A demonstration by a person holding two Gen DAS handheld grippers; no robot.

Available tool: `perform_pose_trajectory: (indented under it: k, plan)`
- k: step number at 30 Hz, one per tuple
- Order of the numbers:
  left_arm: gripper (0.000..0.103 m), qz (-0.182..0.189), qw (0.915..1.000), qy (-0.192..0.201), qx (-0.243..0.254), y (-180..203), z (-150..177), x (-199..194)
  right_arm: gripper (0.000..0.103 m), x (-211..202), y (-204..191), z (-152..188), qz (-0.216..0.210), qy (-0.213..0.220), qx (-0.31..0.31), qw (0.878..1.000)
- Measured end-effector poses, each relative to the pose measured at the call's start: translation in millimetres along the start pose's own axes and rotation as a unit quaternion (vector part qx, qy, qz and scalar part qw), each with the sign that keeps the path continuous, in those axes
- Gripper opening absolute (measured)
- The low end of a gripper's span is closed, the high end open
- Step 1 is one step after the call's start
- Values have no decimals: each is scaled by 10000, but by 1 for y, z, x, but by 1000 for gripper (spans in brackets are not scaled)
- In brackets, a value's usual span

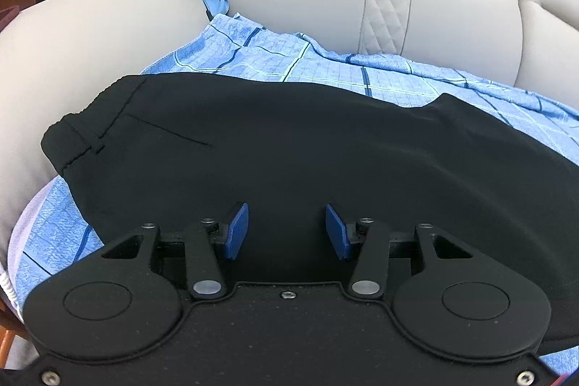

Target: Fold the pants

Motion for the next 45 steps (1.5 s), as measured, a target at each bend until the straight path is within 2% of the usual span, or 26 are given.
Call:
perform_pose_trajectory:
  k: [2,3,5,8,10,11,12,16,19,23,26,30,34,36,40,42,45]
  plan:
    - [46,42,10000,28,6,-2,2,-1,9,2,-76,14,-406,-133,-937,9947]
    - [46,60,10000,40,18,-2,3,-2,9,0,-114,29,-697,-217,-1402,9874]
    - [47,96,9999,53,38,-4,5,-3,9,-11,-184,70,-1382,-465,-2261,9631]
    - [47,168,9998,53,14,-7,5,-4,11,-31,-244,135,-2080,-851,-3015,9266]
    - [47,217,9998,52,17,-9,6,-5,14,-45,-264,177,-2405,-1046,-3368,9043]
    - [47,235,9997,51,26,-11,6,-6,15,-50,-269,192,-2475,-1095,-3500,8968]
    - [47,247,9997,52,29,-11,7,-6,32,-55,-273,206,-2496,-1137,-3632,8904]
    - [47,318,9995,13,-45,-14,7,-11,55,-78,-275,229,-2640,-968,-4039,8705]
    - [48,465,9987,-41,-209,-16,6,-18,70,-91,-267,228,-2771,-962,-4045,8662]
    - [48,811,9965,-9,-201,-6,5,-33,80,-108,-254,218,-2980,-907,-3853,8686]
    - [48,1103,9939,57,27,13,5,-45,85,-123,-239,215,-2986,-839,-3675,8768]
    - [49,1498,9880,147,356,50,7,-60,88,-129,-209,203,-2693,-589,-3315,9023]
    - [50,1777,9820,115,623,94,18,-66,88,-124,-169,190,-2134,-445,-2859,9331]
    - [50,1794,9809,109,748,112,25,-63,88,-119,-151,184,-1782,-387,-2663,9465]
    - [49,1556,9833,8,942,134,42,-52,88,-113,-107,167,-1261,-293,-2100,9691]
    - [48,1409,9852,-155,965,135,51,-44,88,-109,-88,162,-1096,-310,-1873,9757]
    - [49,1291,9848,18,1159,137,60,-44,88,-103,-65,158,-952,-439,-1674,9803]
Point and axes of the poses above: each gripper's, at about its wrist camera, not at the fingertips, and x roughly the way its jaws point, y to its right, z to its underside, the point moved 4 cm from there along x, roughly the way its jaws point, and after that the axes turned 1 degree about -y, right-handed, at the moved point
